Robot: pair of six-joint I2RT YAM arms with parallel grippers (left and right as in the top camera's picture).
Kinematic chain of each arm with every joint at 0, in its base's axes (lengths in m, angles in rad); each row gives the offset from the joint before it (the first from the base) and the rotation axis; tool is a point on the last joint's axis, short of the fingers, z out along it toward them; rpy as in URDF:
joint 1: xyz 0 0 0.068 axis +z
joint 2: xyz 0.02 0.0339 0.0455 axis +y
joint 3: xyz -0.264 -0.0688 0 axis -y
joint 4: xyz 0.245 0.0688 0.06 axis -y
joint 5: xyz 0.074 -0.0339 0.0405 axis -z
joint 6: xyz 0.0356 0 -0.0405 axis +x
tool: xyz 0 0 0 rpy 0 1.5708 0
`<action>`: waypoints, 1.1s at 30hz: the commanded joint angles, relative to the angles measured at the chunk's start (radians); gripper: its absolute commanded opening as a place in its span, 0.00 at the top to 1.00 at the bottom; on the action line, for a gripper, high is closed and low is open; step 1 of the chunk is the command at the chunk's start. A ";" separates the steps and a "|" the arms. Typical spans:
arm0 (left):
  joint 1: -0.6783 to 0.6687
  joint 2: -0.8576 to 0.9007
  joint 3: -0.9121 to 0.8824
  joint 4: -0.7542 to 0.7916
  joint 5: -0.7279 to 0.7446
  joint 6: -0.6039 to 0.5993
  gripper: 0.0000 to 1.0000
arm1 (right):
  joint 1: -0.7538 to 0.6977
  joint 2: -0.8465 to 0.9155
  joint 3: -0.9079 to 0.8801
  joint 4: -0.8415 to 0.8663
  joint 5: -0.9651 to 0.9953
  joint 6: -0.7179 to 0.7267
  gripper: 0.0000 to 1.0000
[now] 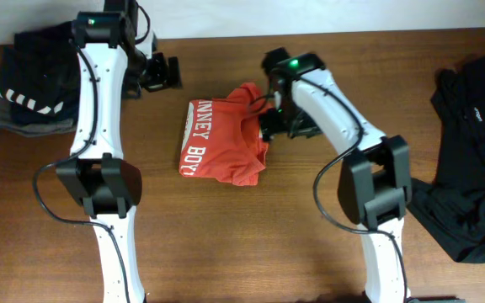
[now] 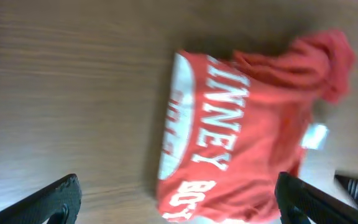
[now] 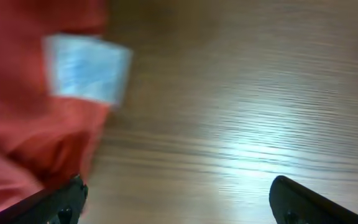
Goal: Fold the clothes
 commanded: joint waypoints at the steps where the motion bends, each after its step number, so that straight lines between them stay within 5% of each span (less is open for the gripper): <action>1: -0.002 0.034 -0.078 0.020 0.188 0.115 0.01 | -0.098 0.004 0.019 -0.009 0.032 0.008 0.01; 6: -0.002 0.070 -0.181 0.070 0.306 0.230 0.01 | -0.225 0.004 0.019 -0.018 0.002 -0.010 0.01; 19: 0.063 0.071 -0.521 0.272 0.417 0.291 0.01 | -0.348 0.004 0.019 -0.022 -0.059 -0.074 0.01; 33: 0.008 0.126 -0.564 0.328 0.569 0.294 0.01 | -0.347 0.004 0.019 -0.022 -0.058 -0.074 0.01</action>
